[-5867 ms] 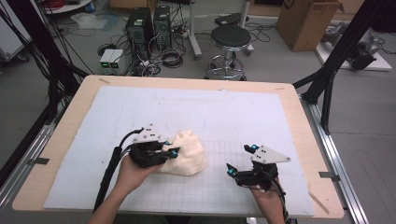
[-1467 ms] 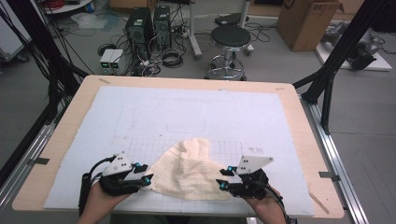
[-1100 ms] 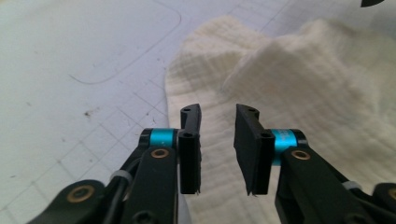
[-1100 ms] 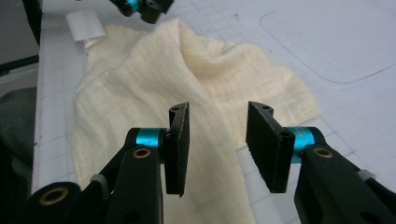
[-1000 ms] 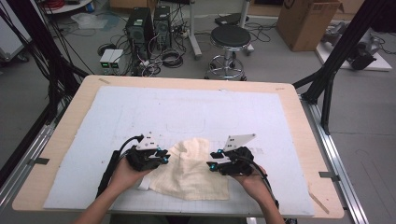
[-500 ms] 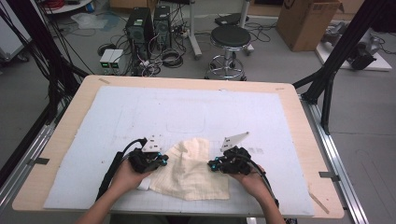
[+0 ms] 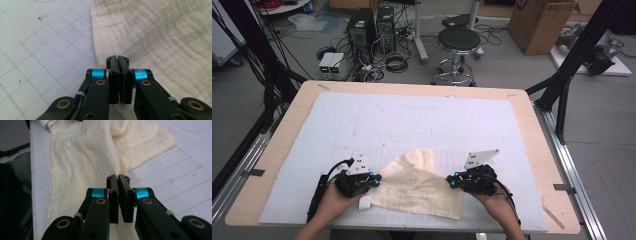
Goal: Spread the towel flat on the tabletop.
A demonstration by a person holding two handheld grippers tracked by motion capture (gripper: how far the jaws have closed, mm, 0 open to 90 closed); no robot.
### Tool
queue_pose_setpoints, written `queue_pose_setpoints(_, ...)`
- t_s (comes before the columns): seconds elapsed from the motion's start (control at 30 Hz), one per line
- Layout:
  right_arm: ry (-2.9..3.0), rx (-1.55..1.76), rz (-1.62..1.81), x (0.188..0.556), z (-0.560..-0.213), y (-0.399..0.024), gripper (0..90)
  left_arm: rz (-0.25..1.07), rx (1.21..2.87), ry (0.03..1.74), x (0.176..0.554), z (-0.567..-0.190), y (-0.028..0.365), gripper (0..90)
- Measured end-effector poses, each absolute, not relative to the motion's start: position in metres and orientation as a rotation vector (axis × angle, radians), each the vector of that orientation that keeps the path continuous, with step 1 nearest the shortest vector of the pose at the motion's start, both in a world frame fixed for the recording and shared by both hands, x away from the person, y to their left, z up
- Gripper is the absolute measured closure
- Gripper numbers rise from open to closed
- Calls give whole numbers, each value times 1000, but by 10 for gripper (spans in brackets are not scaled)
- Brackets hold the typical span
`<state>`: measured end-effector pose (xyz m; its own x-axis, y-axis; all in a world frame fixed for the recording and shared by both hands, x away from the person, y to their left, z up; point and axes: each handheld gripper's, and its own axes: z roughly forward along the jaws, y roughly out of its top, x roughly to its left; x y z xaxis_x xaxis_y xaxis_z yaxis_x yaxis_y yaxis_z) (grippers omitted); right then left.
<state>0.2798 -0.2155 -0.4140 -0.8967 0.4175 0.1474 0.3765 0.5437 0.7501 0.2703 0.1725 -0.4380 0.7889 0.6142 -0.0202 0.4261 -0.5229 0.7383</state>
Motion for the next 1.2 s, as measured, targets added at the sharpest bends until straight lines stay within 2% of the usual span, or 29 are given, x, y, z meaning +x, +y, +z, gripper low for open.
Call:
queue_pose_setpoints(0.2, 2715, 697, 1313, 272, -419, -215, 837, 293, 2139, 766, 290, -421, 164, 805)
queue_pose_setpoints(0.47, 2713, 672, 1327, 270, -420, -211, 830, 258, 2135, 691, 337, -396, 114, 721)
queue_pose_setpoints(0.63, 2701, 671, 1328, 270, -420, -210, 828, 247, 2166, 681, 363, -399, 83, 682)
queue_pose_setpoints(0.8, 2695, 662, 1334, 271, -420, -211, 823, 214, 2222, 657, 381, -408, 61, 685)
queue_pose_setpoints(1.03, 2687, 660, 1346, 271, -420, -211, 815, 183, 2247, 646, 391, -421, 46, 633)
queue_pose_setpoints(1.2, 2690, 660, 1346, 273, -421, -210, 814, 186, 2298, 648, 394, -431, 40, 646)
